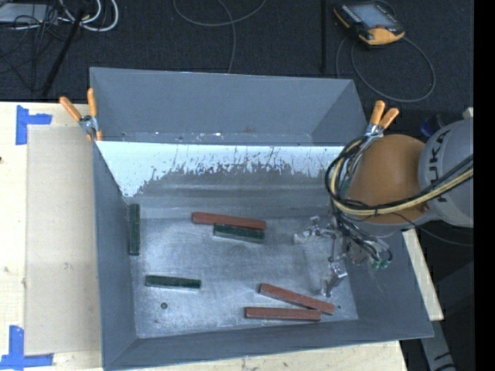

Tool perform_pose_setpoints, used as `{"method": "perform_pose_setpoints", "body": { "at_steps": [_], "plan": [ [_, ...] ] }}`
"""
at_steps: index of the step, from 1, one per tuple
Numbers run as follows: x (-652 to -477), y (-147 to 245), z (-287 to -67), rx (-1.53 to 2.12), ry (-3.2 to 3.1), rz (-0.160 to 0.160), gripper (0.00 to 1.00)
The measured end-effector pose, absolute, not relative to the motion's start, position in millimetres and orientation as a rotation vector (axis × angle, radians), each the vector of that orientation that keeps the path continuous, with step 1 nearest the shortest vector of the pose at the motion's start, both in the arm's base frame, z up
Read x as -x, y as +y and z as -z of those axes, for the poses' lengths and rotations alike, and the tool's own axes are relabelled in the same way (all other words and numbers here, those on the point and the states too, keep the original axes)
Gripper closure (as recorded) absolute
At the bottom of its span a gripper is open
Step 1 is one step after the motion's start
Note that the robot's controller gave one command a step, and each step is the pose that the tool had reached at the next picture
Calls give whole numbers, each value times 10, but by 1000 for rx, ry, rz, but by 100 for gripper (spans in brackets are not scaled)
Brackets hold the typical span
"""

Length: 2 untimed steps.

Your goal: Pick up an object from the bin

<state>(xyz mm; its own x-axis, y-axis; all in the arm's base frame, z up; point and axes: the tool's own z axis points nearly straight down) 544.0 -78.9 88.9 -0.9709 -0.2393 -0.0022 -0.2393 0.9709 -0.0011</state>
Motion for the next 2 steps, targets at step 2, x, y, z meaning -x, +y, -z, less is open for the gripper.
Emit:
{"method": "perform_pose_setpoints", "body": {
  "at_steps": [2],
  "plan": [
    [-5162,-353,-1322,266,3128,0,0]
  ]
}}
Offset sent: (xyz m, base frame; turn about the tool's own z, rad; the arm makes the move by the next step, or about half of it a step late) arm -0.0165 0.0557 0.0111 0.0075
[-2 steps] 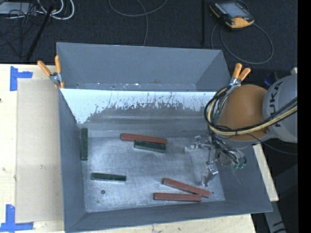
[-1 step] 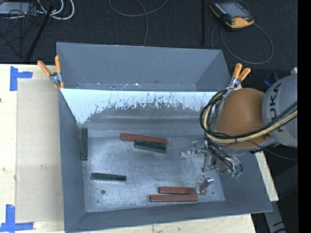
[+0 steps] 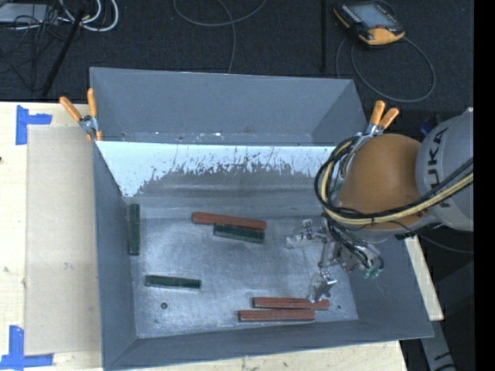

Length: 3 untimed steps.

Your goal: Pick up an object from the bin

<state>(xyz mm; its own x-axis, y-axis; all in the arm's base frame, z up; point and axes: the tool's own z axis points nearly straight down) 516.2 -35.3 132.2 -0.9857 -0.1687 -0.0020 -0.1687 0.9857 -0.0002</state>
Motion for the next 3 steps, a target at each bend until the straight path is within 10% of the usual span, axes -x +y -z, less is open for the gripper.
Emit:
{"method": "perform_pose_setpoints", "body": {
  "at_steps": [1,2,3],
  "plan": [
    [-4903,-105,-747,460,3103,7,0],
    [-4941,-135,-835,457,3105,6,100],
    [-4941,-135,-835,457,3104,6,100]
  ]
}}
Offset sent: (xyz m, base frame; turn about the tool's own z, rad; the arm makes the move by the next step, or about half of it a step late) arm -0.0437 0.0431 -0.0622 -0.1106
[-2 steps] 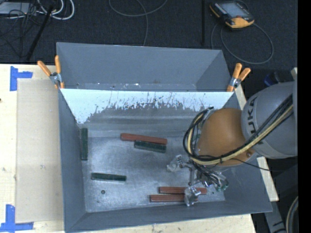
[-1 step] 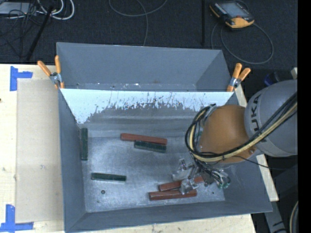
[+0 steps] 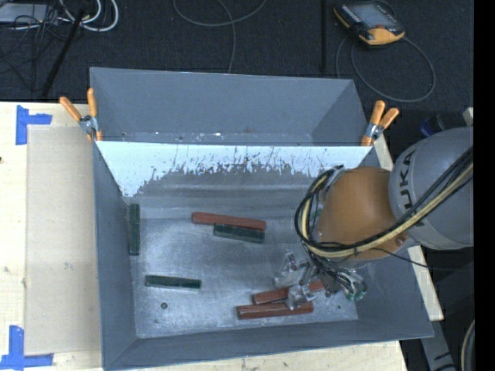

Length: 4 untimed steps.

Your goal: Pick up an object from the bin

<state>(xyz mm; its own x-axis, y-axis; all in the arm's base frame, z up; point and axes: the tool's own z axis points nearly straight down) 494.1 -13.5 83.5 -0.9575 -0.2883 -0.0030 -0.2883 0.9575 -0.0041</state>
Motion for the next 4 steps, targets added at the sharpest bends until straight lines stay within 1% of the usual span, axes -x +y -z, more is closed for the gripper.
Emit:
{"method": "perform_pose_setpoints", "body": {
  "at_steps": [3,4],
  "plan": [
    [-4941,-135,-835,457,3104,6,100],
    [-4957,-126,-1148,460,3102,0,100]
  ]
}}
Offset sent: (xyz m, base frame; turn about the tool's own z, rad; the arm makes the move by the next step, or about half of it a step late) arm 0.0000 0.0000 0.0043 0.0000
